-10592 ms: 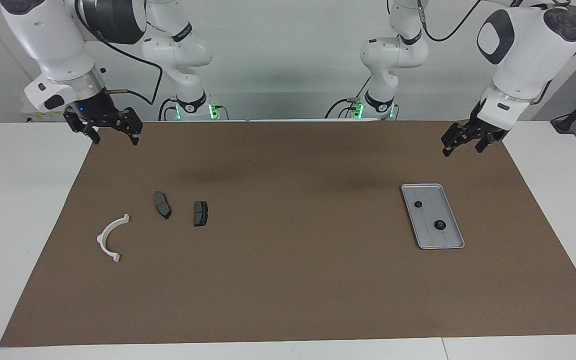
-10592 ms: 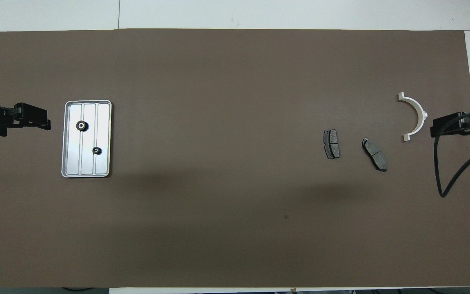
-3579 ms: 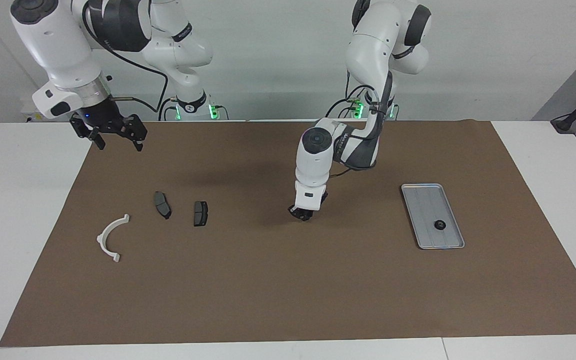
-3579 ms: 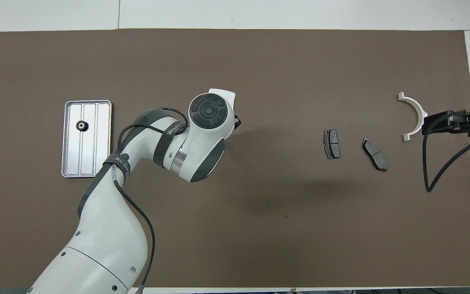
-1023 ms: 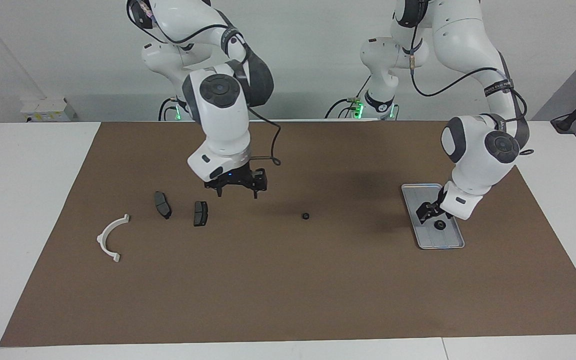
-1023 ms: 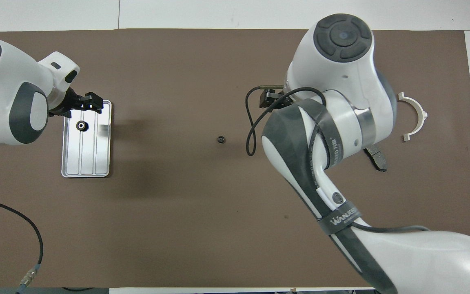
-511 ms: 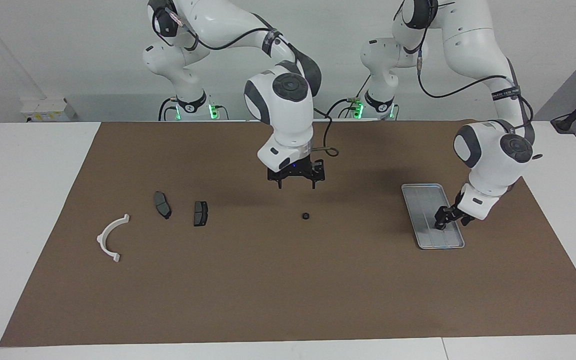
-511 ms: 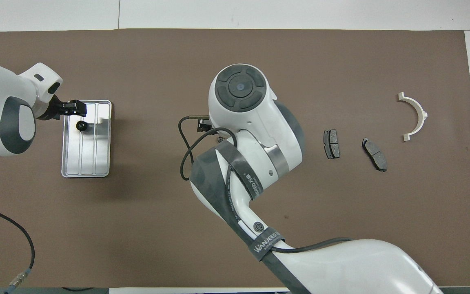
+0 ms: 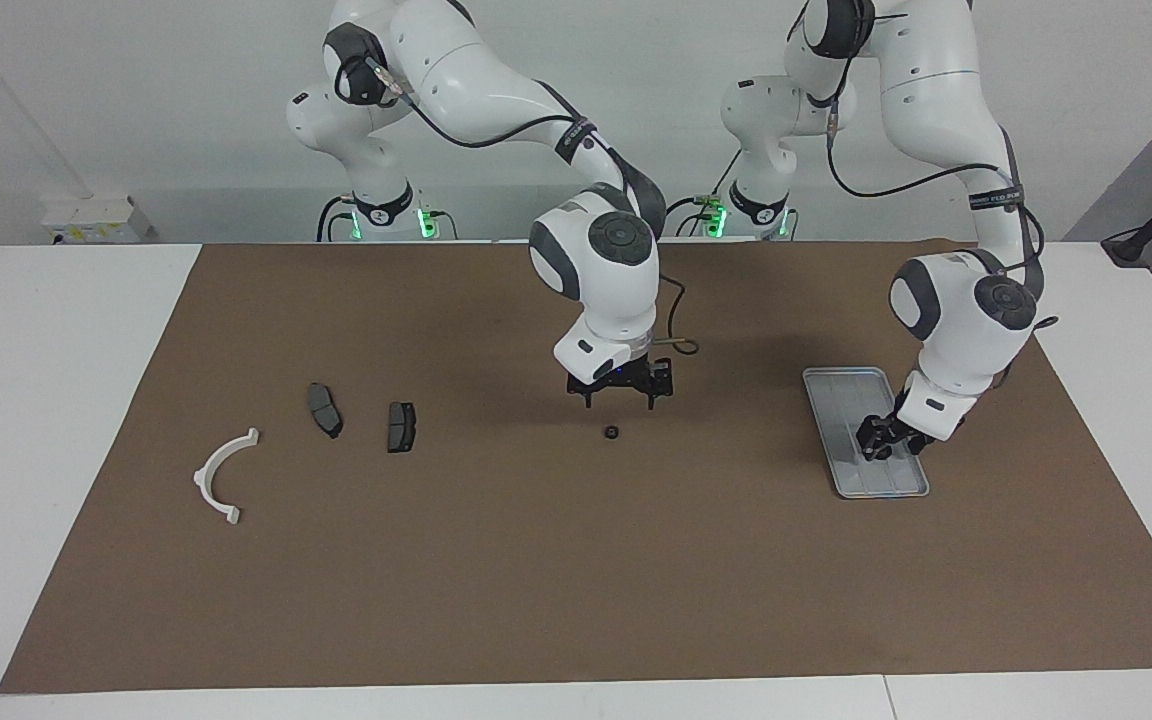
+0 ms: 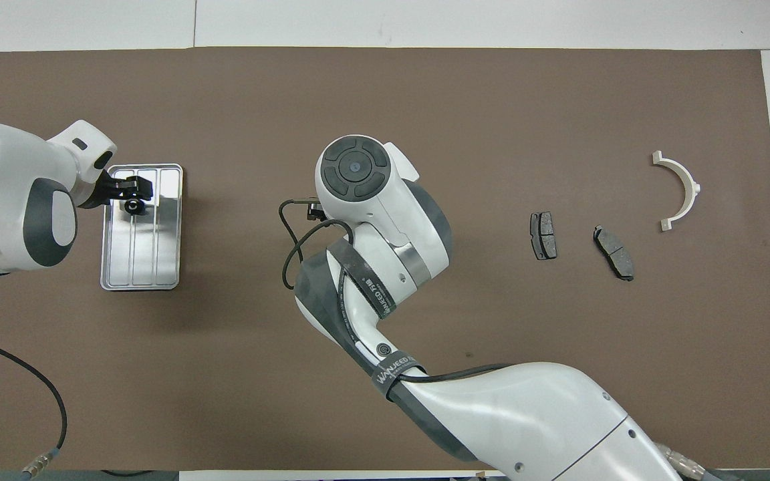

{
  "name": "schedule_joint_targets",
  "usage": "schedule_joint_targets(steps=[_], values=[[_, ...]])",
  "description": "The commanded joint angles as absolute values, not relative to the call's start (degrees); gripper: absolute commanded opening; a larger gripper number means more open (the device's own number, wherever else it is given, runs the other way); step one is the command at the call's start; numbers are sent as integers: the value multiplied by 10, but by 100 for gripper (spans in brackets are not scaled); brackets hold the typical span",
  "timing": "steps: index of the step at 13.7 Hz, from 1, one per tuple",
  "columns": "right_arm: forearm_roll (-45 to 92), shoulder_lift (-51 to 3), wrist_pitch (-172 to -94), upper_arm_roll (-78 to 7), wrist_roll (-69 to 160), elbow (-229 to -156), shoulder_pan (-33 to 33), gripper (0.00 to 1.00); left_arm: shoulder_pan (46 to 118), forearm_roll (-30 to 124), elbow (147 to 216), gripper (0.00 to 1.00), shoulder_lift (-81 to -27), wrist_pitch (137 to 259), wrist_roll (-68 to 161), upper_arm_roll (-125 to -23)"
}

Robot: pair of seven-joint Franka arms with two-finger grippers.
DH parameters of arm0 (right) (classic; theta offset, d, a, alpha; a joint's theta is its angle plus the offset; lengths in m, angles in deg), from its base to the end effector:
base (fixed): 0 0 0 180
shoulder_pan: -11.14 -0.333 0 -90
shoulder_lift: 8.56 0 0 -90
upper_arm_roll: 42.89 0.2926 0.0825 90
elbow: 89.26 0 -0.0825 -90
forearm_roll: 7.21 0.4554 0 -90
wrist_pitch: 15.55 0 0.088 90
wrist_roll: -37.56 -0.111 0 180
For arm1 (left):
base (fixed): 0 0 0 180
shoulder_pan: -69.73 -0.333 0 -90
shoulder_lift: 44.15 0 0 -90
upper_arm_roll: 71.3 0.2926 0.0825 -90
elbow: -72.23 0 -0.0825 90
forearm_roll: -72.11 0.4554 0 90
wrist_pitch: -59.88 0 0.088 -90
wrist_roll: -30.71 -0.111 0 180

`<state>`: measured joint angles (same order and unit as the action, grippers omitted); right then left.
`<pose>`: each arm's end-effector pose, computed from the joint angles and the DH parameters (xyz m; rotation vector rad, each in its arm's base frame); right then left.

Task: Place bearing gear from tray to pile
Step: 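Return the left gripper to the tray while the right gripper reaches the bearing, then grasp the second bearing with the left gripper while the right gripper grasps the first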

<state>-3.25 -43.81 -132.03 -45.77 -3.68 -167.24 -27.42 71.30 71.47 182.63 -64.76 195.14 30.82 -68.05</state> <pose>0.6284 0.4646 0.3152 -3.0738 0.1785 -0.0368 0.6738 0.0191 0.2375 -3.1263 -0.0540 -0.1167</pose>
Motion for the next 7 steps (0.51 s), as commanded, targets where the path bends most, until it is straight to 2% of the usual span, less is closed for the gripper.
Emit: schedule_joint_targets(steps=[1,7], values=[[-42,-446,-1342,-454,-38,-1665,-266,100,713,718,1843,80,-642,1969,326,-683],[-39,-444,-1351,-454,-5,-1713,-264,100,712,718,1860,78,-642,1981,330,-683]])
